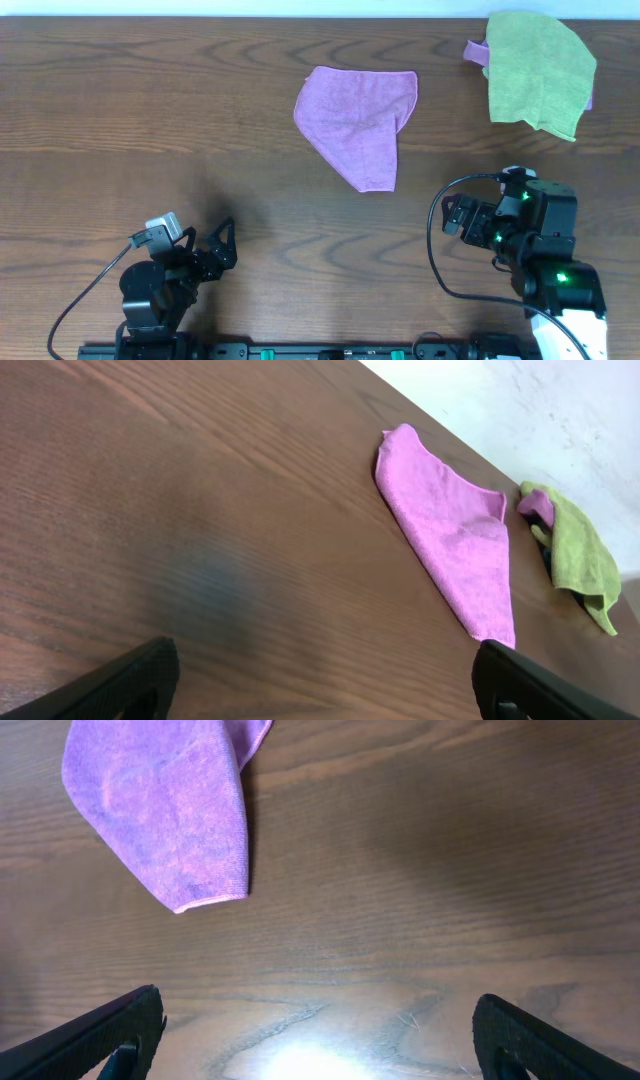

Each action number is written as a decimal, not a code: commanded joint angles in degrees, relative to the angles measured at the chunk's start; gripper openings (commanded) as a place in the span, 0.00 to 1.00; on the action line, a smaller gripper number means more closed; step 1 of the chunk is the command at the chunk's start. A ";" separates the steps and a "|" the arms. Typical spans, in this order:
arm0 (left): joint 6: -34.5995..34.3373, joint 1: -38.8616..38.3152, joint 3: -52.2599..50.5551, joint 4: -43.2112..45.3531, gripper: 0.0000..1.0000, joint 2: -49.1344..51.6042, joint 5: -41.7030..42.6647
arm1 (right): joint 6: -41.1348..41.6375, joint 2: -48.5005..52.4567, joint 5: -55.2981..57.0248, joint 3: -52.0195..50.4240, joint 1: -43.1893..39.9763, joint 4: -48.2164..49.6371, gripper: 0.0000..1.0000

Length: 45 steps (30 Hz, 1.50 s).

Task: Fold the cloth
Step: 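Retract the right gripper toward the front right, then reach the left gripper to the purple cloth's left corner and grasp it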

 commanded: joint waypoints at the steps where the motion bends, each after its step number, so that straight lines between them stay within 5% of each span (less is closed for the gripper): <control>1: -0.26 0.13 -0.15 0.35 0.95 -0.35 -0.59 | -1.25 0.09 -0.90 -0.15 0.90 0.39 0.99; 5: -0.42 0.13 -0.15 1.27 0.95 -0.35 -0.59 | -1.25 0.09 -0.90 -0.15 0.90 0.50 0.99; 9: -7.56 0.11 -0.15 4.76 0.95 -0.35 -0.61 | -1.33 0.09 -0.66 -0.15 0.92 1.01 0.99; 15: -6.01 0.11 -0.22 9.09 0.95 2.51 -2.51 | -1.46 0.09 -0.68 -0.15 0.92 1.53 0.99; 19: -7.50 0.11 -0.20 20.65 0.95 13.73 3.45 | -1.46 0.09 -0.63 -0.15 0.92 1.57 0.99; 25: -8.39 -2.56 5.62 37.68 0.95 43.74 12.20 | -1.46 0.09 -0.63 -0.15 0.92 1.55 0.99; 31: 1.86 -14.34 30.25 30.62 0.95 67.52 13.79 | -1.44 0.09 0.68 -0.13 0.92 1.01 0.99; 45: 9.27 -25.40 55.69 17.53 0.95 90.75 8.87 | -1.44 0.09 2.23 -0.13 0.85 0.26 0.99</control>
